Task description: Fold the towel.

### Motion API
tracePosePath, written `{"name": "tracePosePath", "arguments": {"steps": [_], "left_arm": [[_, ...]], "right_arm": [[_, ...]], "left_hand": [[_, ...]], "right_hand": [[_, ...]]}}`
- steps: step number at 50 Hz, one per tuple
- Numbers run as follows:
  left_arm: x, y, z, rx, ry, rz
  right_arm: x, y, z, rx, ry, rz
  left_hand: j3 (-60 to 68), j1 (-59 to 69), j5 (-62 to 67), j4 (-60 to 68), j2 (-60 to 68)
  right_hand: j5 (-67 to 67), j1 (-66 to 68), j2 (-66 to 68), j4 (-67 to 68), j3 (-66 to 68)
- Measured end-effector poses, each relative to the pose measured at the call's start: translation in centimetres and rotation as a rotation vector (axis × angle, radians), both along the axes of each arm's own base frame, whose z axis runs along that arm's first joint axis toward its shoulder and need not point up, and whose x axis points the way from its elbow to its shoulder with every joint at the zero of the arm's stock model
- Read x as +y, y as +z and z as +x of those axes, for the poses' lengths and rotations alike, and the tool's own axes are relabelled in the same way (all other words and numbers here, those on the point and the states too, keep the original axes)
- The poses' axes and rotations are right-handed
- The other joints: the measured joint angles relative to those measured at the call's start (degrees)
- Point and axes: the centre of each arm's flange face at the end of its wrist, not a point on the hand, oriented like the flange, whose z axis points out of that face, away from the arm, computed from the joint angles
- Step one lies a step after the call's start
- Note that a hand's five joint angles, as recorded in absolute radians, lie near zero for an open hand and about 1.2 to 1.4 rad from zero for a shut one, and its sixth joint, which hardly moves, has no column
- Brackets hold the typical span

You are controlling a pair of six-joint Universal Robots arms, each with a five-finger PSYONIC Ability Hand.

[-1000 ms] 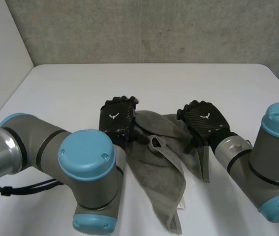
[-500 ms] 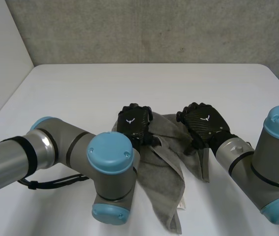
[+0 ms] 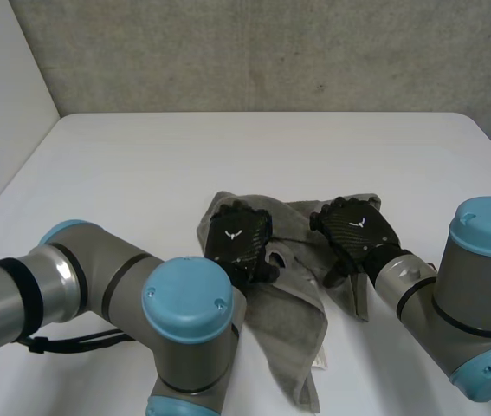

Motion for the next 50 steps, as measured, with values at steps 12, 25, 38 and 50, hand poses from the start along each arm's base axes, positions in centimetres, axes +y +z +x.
{"name": "tracePosePath", "arguments": {"steps": [12,25,38,50], "left_arm": [[-0.9,-0.1,-0.7,-0.011,-0.015,-0.035],[-1.8,1.0,-1.4,0.034,-0.102,-0.043],[-1.9,5.4,-0.9,0.103,-0.096,-0.111],[-2.5,6.8,0.1,0.121,-0.066,-0.126]], "right_arm": [[-0.3,-1.7,0.1,-0.009,-0.009,0.018],[-1.2,-3.7,1.3,-0.105,-0.081,0.078],[0.6,-1.8,4.0,-0.258,-0.039,0.119],[0.0,-1.6,5.2,-0.344,-0.041,0.037]], "left_hand": [[0.0,33.79,35.27,0.0,35.27],[0.0,33.8,35.57,0.0,35.58],[0.0,33.9,35.57,0.0,35.64],[0.0,33.92,35.57,0.0,35.74]], "right_hand": [[0.99,0.0,0.0,0.0,0.0],[1.04,0.0,0.0,0.0,0.0],[0.98,0.0,0.0,0.0,0.0],[21.63,20.0,19.07,0.0,-0.01]]}}
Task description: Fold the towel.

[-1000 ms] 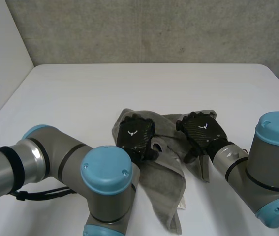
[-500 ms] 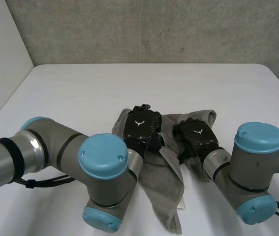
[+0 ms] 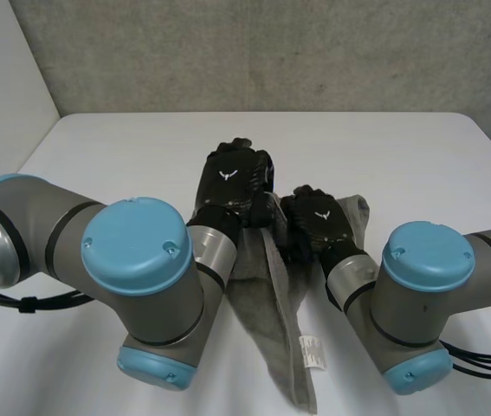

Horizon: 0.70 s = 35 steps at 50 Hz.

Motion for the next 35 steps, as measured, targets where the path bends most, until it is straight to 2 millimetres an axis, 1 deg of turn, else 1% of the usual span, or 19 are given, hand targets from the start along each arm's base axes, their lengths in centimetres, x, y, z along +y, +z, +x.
{"name": "tracePosePath", "arguments": {"steps": [5,9,10,12,13,14,15,17,24,31,33,35], "left_arm": [[-0.3,-0.2,0.7,-0.011,0.016,0.008],[-1.1,-0.5,1.8,-0.028,0.047,0.021],[-1.2,-0.6,2.0,-0.031,0.051,0.024],[-1.4,-0.9,2.4,-0.041,0.062,0.033],[-1.4,-1.0,2.5,-0.043,0.065,0.035],[-1.4,-1.2,2.7,-0.048,0.068,0.042],[-1.4,-1.4,2.9,-0.054,0.07,0.048],[-1.3,-1.7,3.0,-0.06,0.07,0.055],[-0.6,-2.9,3.1,-0.085,0.06,0.084],[-0.3,-3.7,3.0,-0.099,0.058,0.1],[-0.3,-4.0,3.0,-0.101,0.061,0.103],[-0.3,-4.2,2.9,-0.103,0.063,0.105]], "right_arm": [[-0.5,0.9,-0.1,-0.008,-0.007,-0.042],[-0.6,2.4,-0.3,0.006,-0.002,-0.081],[-0.6,2.6,-0.4,0.01,0.001,-0.086],[-0.6,3.4,-0.6,0.024,0.01,-0.102],[-0.6,3.5,-0.7,0.026,0.013,-0.105],[-0.6,3.9,-0.9,0.033,0.023,-0.113],[-0.5,4.1,-1.0,0.036,0.034,-0.118],[-0.4,4.4,-1.0,0.039,0.056,-0.123],[0.4,5.5,-0.9,0.023,0.146,-0.144],[0.7,7.3,-1.3,-0.002,0.16,-0.172],[0.9,7.9,-1.5,-0.013,0.156,-0.183],[1.1,8.4,-1.6,-0.021,0.153,-0.19]], "left_hand": [[0.0,0.0,0.0,0.0,0.0],[0.0,0.0,0.0,0.0,0.0],[0.0,0.0,0.0,0.0,0.0],[0.0,0.0,0.0,0.0,0.0],[0.0,0.0,0.0,0.0,0.0],[0.0,0.0,0.0,0.0,0.01],[0.0,0.0,0.0,0.0,0.01],[0.0,0.0,0.09,0.0,0.01],[0.0,0.0,0.49,0.0,0.08],[0.0,-0.05,0.04,0.0,-0.43],[0.0,-1.63,-2.75,0.0,-3.51],[0.0,-7.13,-8.82,0.0,-9.25]], "right_hand": [[-0.28,-0.53,-0.31,0.0,0.0],[1.33,1.43,1.58,0.0,0.01],[3.22,3.49,3.63,0.0,0.01],[13.06,13.6,13.67,0.0,0.0],[16.26,16.39,16.39,0.0,0.01],[23.22,23.49,23.34,0.0,0.0],[28.24,27.78,28.35,0.0,0.01],[30.12,28.15,30.75,0.0,0.01],[30.25,28.21,30.86,0.0,0.01],[30.25,28.4,30.87,0.0,0.02],[30.25,28.43,30.87,0.0,0.01],[30.26,28.45,30.87,0.0,0.01]]}}
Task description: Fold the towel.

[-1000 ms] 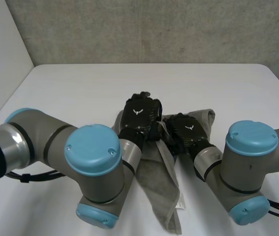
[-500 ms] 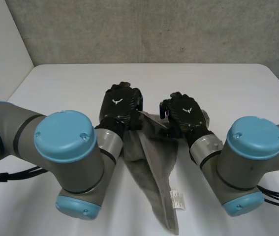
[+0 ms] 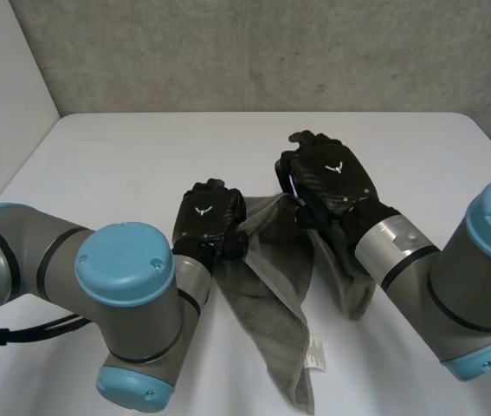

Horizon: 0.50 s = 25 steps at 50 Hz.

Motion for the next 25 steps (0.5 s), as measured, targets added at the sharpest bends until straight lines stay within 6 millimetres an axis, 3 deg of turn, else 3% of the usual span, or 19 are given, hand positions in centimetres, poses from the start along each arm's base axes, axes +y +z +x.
{"name": "tracePosePath", "arguments": {"steps": [8,19,25], "left_arm": [[-0.1,-1.1,-0.2,0.006,0.014,0.021],[0.5,-1.7,-0.8,0.081,0.074,0.059],[0.4,-1.4,-0.8,0.09,0.086,0.051]], "right_arm": [[0.8,1.3,-0.5,-0.021,-0.005,-0.024],[1.3,2.4,-1.0,-0.035,-0.012,-0.044],[1.2,4.3,-1.9,-0.059,-0.036,-0.079]], "left_hand": [[0.0,-12.31,-12.38,0.0,-12.22],[0.0,-12.59,-12.9,0.0,-12.61],[0.0,-12.83,-13.04,0.0,-12.73]], "right_hand": [[0.0,0.03,0.0,0.0,0.0],[0.0,0.26,0.02,0.0,0.0],[0.0,0.38,0.02,0.0,0.0]]}}
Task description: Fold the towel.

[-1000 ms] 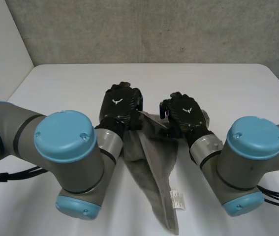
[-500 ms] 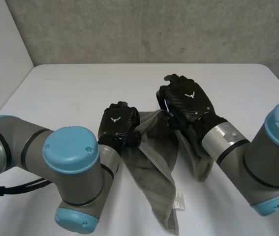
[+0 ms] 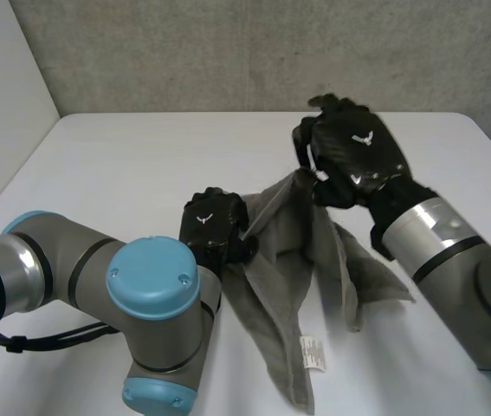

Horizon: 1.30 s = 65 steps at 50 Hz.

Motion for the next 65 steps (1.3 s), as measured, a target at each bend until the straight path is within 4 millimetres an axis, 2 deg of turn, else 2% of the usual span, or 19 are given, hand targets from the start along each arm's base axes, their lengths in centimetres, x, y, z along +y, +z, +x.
{"name": "tracePosePath", "arguments": {"steps": [7,18,28,30,32,39,43,55,60,65], "left_arm": [[-0.9,0.0,0.9,-0.016,0.029,0.003],[-1.2,-1.3,2.5,-0.068,0.053,0.059],[-0.5,-1.5,3.1,-0.089,0.051,0.082],[-0.4,-1.4,3.1,-0.09,0.05,0.083],[-0.4,-1.4,3.1,-0.089,0.049,0.082],[-0.2,-1.1,3.0,-0.084,0.044,0.076],[0.0,-0.9,3.0,-0.083,0.04,0.074],[0.3,-1.1,3.2,-0.087,0.037,0.079],[0.4,-0.9,3.1,-0.084,0.036,0.076],[0.4,-0.5,3.1,-0.077,0.035,0.068]], "right_arm": [[-0.7,1.4,-1.6,-0.019,-0.033,0.012],[-3.0,0.9,-4.6,0.004,-0.073,0.079],[-3.4,1.1,-5.7,0.013,-0.082,0.091],[-3.0,0.7,-5.5,0.023,-0.061,0.112],[-2.6,0.2,-5.4,0.033,-0.044,0.139],[-0.5,-2.4,-5.1,0.075,-0.012,0.265],[0.6,-3.5,-4.9,0.096,-0.022,0.299],[2.5,-6.1,-3.7,0.13,-0.056,0.301],[2.5,-7.7,-2.6,0.145,-0.038,0.298],[1.6,-9.7,-1.8,0.189,-0.047,0.286]], "left_hand": [[0.0,-2.72,-2.76,0.0,-2.56],[0.0,-3.31,-3.82,0.0,-3.32],[0.0,-0.81,-0.79,0.0,-0.81],[0.0,-0.01,-0.11,0.0,-0.01],[0.0,0.13,0.01,0.0,0.17],[0.0,0.05,-0.01,0.0,0.18],[0.0,0.03,-0.01,0.0,0.04],[0.0,0.03,-0.01,0.0,0.04],[0.0,0.03,-0.01,0.0,0.04],[0.0,0.03,-0.01,0.0,0.04]], "right_hand": [[0.0,0.13,0.01,0.0,0.0],[0.77,0.26,0.1,0.0,0.0],[0.77,0.27,0.32,0.0,0.0],[0.67,-0.01,0.01,0.0,0.0],[-7.0,-7.77,-8.17,0.0,0.0],[-48.29,-44.94,-43.47,0.0,0.0],[-59.58,-55.67,-56.76,0.0,0.0],[-56.57,-55.54,-57.01,0.0,0.0],[-52.2,-52.58,-55.34,0.0,0.0],[-42.34,-41.42,-43.78,0.0,0.0]]}}
